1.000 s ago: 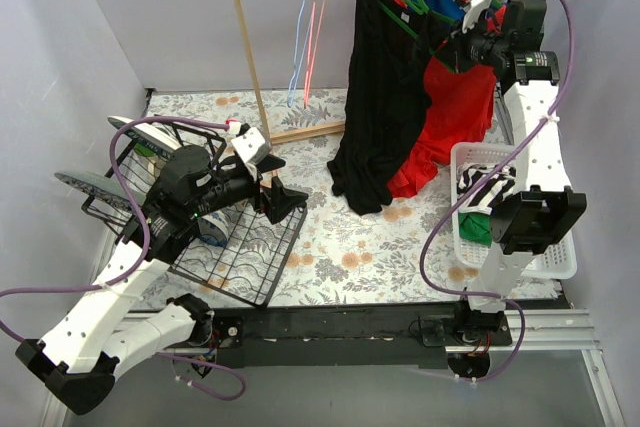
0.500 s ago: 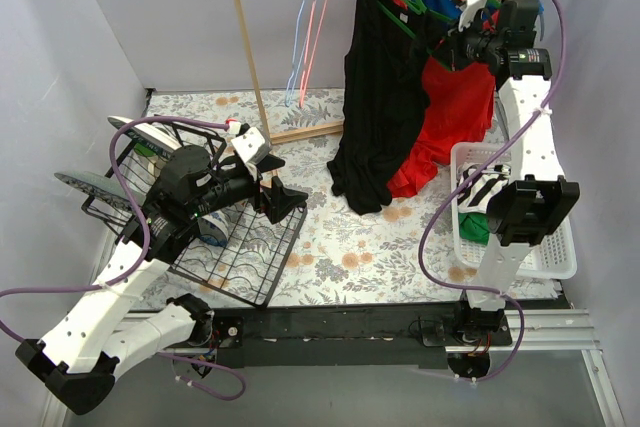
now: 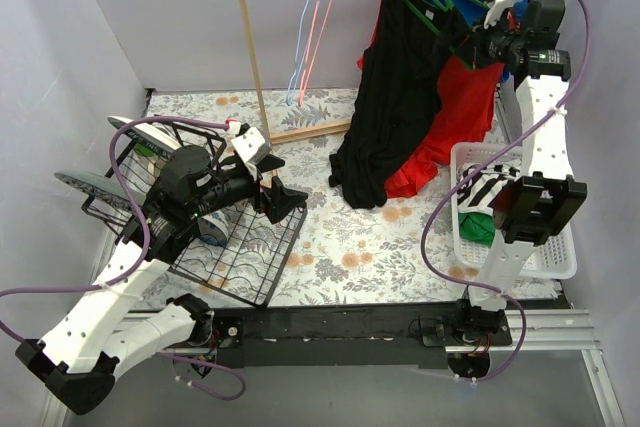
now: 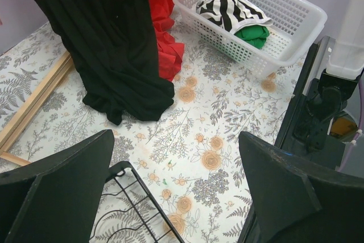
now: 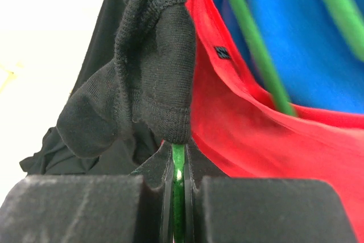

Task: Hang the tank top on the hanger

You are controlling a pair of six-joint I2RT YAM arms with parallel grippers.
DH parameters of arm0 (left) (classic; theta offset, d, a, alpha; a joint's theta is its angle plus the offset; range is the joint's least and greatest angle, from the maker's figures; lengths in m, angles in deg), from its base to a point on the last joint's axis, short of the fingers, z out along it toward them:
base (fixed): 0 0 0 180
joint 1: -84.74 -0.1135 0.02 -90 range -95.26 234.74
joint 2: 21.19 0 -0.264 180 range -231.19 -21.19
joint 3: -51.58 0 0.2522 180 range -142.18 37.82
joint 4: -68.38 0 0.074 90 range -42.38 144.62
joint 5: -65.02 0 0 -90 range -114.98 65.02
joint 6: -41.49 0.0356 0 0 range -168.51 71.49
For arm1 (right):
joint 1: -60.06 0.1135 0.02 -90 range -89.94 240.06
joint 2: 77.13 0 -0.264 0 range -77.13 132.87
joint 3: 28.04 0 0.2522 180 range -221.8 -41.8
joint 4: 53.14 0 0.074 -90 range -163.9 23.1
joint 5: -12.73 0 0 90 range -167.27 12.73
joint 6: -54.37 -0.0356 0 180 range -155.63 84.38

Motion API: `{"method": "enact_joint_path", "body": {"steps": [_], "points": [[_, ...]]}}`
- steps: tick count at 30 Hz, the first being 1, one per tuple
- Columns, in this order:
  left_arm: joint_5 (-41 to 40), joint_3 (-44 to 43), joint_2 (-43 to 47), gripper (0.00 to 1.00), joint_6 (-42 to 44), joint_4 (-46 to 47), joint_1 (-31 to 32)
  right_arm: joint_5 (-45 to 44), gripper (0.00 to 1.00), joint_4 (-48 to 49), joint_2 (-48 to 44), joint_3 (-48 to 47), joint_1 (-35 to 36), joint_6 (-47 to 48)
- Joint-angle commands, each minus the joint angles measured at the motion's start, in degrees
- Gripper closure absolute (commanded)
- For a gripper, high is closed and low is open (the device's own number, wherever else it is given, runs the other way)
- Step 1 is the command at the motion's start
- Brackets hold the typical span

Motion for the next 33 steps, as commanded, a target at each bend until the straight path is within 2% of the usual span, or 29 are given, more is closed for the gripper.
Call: {"method": "enact_joint_path", "body": {"steps": [1,6,13,16,17,19,23,29,33], "points": [[-0.3,0.41,0.54,0.08,-0.01,0.74,-0.16,-0.38,0.99,3.19,-1.34,-1.6,-2.08,-3.49],[-0.48,0.24,0.71,0.08,-0.01,0.66,-0.07,-0.46,0.97,3.54,-2.13,-1.6,-3.05,-5.25],[-0.48,0.41,0.98,0.08,-0.18,0.57,-0.16,-1.6,0.84,3.8,-4.23,-0.9,-3.75,-8.41],[-0.39,0.15,1.06,0.08,-0.27,0.75,-0.16,-2.74,0.76,4.51,-6.16,0.68,-3.75,-9.56],[-0.3,0.06,1.06,0.08,-0.27,0.75,-0.16,-3.27,0.69,4.77,-6.69,1.21,-3.84,-9.9],[-0.12,-0.03,1.33,0.08,-0.18,0.75,-0.16,-3.53,0.63,5.04,-8.18,2.44,-3.84,-10.17],[-0.21,0.06,1.94,0.08,-0.18,0.66,-0.07,-3.45,0.43,5.13,-10.91,4.37,-4.02,-10.09],[-0.21,-0.11,3.43,0.08,-0.53,0.31,-0.16,-3.62,0.31,5.04,-16.8,8.15,-4.54,-8.6],[-0.74,-0.03,4.84,0.08,-2.02,0.39,-0.16,-2.92,0.23,5.12,-24.43,14.9,-5.33,-6.66]]}}
